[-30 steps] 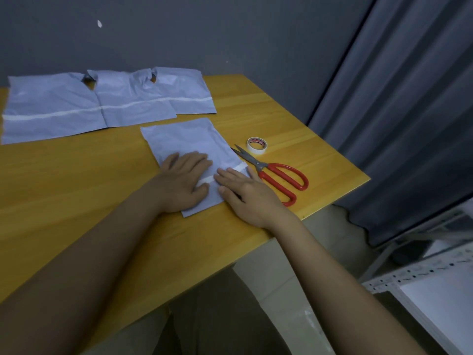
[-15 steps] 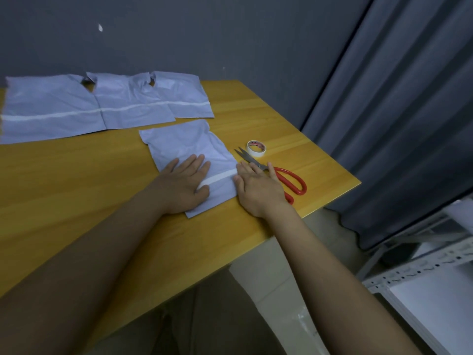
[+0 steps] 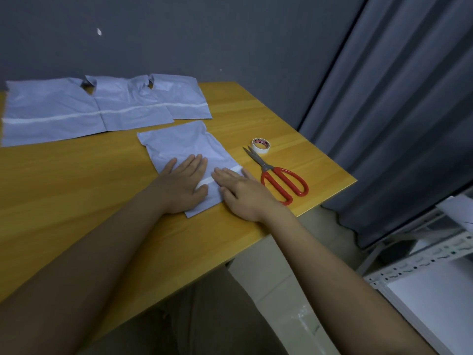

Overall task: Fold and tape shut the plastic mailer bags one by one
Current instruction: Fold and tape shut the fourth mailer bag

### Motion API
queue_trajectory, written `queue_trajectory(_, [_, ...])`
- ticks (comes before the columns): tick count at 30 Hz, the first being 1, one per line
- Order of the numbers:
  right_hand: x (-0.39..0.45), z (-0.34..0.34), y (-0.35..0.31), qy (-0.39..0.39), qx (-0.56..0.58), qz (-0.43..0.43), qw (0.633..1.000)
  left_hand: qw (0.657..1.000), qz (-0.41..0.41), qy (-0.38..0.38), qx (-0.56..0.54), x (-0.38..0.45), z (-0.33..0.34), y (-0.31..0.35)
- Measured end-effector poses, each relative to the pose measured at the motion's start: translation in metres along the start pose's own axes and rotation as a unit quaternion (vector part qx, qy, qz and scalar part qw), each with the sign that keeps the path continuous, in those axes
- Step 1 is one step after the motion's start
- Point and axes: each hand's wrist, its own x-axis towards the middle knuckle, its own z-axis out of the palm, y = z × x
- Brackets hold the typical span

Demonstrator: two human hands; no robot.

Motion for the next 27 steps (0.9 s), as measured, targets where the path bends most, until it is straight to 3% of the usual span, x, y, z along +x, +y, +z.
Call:
queue_trajectory(15, [0.009,-0.008,0.017,0.004,-0.143,0.135,0.981,1.000,-0.007,-0.011,0.006,-0.004,-0.005,0.002])
queue_trajectory(17, [0.007,-0.010,0.014,0.028,-0.124,0.128,0.984,0.999,-0.002,0.006,0.033,-0.005,-0.003,0.000])
queue_trajectory(20, [0.003,-0.008,0.007,0.100,-0.123,0.070,0.985,0.995,-0.004,0.100,0.028,-0.010,0.003,-0.004])
queue_trajectory(23, [0.000,-0.009,0.003,0.124,-0.121,0.024,0.985,0.985,-0.011,0.168,0.023,-0.017,0.000,0.001])
queue_trajectory(27, [-0.004,-0.011,-0.003,0.109,0.016,-0.034,0.993,0.978,-0.052,0.192,-0.060,-0.035,-0.014,-0.002])
